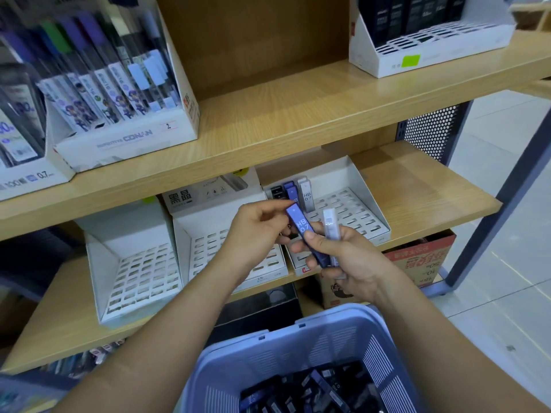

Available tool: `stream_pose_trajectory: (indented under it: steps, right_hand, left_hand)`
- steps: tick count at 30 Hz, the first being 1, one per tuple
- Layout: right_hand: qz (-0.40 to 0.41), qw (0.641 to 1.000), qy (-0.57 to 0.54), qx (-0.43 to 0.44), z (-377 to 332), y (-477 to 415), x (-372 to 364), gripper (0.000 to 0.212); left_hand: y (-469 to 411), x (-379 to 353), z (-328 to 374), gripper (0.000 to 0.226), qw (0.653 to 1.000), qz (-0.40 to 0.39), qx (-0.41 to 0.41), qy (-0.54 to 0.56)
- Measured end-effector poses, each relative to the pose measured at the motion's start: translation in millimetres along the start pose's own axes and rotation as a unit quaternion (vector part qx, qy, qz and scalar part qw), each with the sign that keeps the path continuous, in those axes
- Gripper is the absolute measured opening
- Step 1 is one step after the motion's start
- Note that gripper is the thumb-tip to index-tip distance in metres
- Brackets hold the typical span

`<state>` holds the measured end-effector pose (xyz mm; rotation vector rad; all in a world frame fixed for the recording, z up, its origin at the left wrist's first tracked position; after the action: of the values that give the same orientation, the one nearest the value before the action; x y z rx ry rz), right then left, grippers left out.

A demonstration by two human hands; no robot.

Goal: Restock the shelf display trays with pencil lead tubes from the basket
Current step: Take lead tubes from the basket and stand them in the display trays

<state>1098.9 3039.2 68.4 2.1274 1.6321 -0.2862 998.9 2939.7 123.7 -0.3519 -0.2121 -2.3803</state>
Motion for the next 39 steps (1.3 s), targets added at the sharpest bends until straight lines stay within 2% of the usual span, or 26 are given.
stream_pose_trajectory:
  steps: [4,7,9,13,15,17,20,24,27,30,35,39]
  right_hand:
    - [0.005,0.999,0.037,-0.019,1,1,0,0.015]
    - [0.002,0.998,0.062,-0.031,4,0,0,0.011]
    - [0.007,0.997,0.075,-0.037,5,0,1,0.017]
    - [0.06,0.996,0.058,-0.016,3,-3,7,0.045]
    - [0.118,0.992,0.05,0.005,3,-5,16,0.044]
    - [0.173,0.982,0.076,0.019,3,-5,22,0.033]
    - [0.212,0.961,0.172,0.038,5,-2,28,0.026]
    - [0.233,0.933,0.267,0.061,12,-2,31,0.027]
    - [0.249,0.931,0.26,0.055,16,-4,35,0.027]
    - [0.255,0.936,0.236,0.055,14,-3,37,0.027]
    - [0.25,0.948,0.192,0.046,15,-3,38,0.025]
    - [0.241,0.961,0.13,0.044,10,-1,35,0.02]
  left_hand:
    - [5,10,1,0.026,0.997,-0.021,0.028,0.075]
    - [6,12,-1,0.019,0.997,-0.048,0.04,0.047]
    - [6,11,-4,0.015,0.998,-0.045,0.042,0.03]
    - [1,13,-3,0.016,0.998,0.027,0.024,0.048]
    - [-3,18,-1,0.015,0.995,0.08,0.002,0.052]
    - [-8,24,3,0.013,0.992,0.118,-0.029,0.045]
    - [-16,25,12,0.013,0.986,0.142,-0.077,-0.045]
    - [-29,14,22,0.015,0.963,0.132,-0.115,-0.205]
    - [-38,3,25,0.017,0.935,0.111,-0.145,-0.303]
    - [-46,-4,20,0.019,0.919,0.09,-0.146,-0.355]
    - [-54,-2,10,0.024,0.91,0.063,-0.128,-0.389]
    - [-64,-6,10,0.025,0.899,0.01,-0.109,-0.424]
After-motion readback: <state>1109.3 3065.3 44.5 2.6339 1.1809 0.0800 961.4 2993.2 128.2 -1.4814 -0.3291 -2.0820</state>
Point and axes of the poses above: each hand's wrist, its own y-axis away from the middle knuckle, its own x-axis out of the back of the hand, z = x × y, the point moved 4 cm from there along -y, towards the middle knuckle, and after that the axes turned 7 degrees about -z, right-handed, at the moved point
